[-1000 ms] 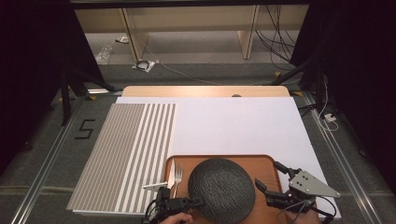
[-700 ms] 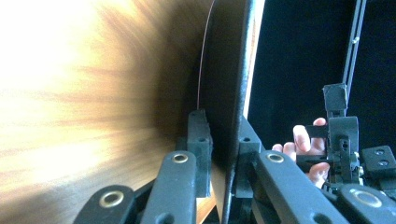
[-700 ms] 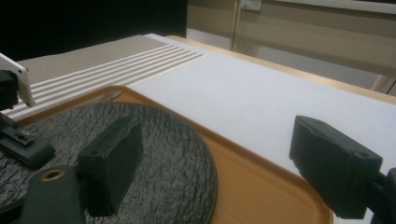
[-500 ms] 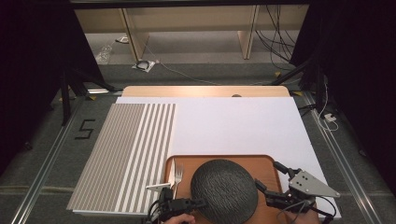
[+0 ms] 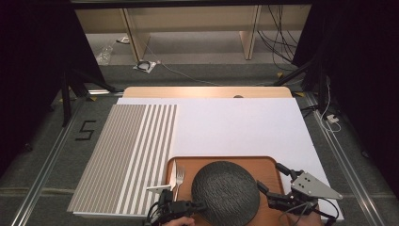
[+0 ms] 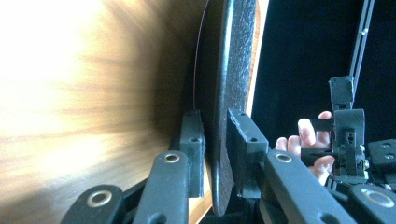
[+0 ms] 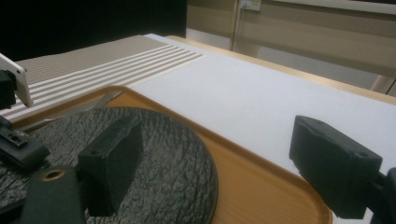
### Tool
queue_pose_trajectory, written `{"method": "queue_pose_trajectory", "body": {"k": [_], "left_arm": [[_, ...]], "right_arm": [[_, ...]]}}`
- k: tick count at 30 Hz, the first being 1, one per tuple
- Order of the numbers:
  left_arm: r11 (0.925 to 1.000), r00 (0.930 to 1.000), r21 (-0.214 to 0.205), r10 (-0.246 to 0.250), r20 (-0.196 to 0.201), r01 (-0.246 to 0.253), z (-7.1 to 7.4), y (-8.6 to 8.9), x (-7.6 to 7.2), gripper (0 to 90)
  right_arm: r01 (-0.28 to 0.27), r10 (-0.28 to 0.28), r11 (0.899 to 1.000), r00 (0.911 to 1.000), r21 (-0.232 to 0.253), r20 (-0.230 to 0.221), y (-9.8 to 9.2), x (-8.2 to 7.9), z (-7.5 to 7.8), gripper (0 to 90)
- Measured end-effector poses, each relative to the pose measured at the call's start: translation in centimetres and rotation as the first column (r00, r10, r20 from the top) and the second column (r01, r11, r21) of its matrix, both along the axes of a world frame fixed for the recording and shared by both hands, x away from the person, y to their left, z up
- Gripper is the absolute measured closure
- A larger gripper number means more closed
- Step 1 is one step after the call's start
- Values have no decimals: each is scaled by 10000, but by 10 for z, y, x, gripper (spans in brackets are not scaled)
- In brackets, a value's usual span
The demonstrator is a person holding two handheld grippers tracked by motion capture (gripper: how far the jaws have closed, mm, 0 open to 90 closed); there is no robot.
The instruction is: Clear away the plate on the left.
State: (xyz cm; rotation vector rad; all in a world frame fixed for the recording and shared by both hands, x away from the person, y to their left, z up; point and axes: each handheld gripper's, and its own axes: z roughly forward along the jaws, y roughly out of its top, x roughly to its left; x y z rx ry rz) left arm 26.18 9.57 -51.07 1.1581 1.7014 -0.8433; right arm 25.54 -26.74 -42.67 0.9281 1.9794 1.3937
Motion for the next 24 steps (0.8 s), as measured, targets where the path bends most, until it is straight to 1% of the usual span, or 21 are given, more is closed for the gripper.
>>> {"method": "queue_pose_trajectory", "body": {"k": [3,4,6,7,9,12,14,16,17,18,20,21,24], "left_arm": [[9997,10000,221,-47,72,45,1,1,0,724],[9997,10000,237,-43,78,42,0,1,0,714],[9996,9999,234,-148,65,147,0,1,0,664],[9995,9998,263,-171,100,168,1,1,0,661],[9991,9993,325,-297,209,290,3,0,0,613],[9988,9991,292,-400,141,396,3,-1,0,565],[9980,9986,348,-528,63,525,2,-2,0,537],[9974,9982,392,-603,-58,605,1,-3,0,521],[9972,9980,386,-635,-57,637,1,-3,0,510],[9966,9975,425,-714,10,713,1,-2,0,506],[9969,9977,420,-671,-13,671,2,-2,0,490],[9964,9975,470,-701,26,699,2,-2,0,490],[9954,9969,573,-778,103,771,4,-2,0,476]], "right_arm": [[14,-14,10000,10000,27,7,0,0,0,185],[17,-17,10000,10000,26,11,0,0,0,185],[12,-12,10000,10000,50,5,-1,0,0,185],[13,-13,10000,10000,46,0,-1,0,0,186],[15,-15,10000,10000,49,-2,-1,0,0,185],[15,-15,10000,10000,53,-3,-1,0,0,186],[13,-13,10000,10000,46,-6,-1,0,0,186],[16,-16,10000,10000,40,-5,-1,0,0,186],[16,-16,10000,10000,42,-7,-1,0,0,186],[15,-15,10000,10000,42,-8,-1,0,0,186],[15,-15,10000,10000,37,-12,-1,0,0,186],[36,-36,10000,10000,-59,-84,-1,0,1,186],[35,-35,10000,10000,-45,-75,-1,0,1,186]]}}
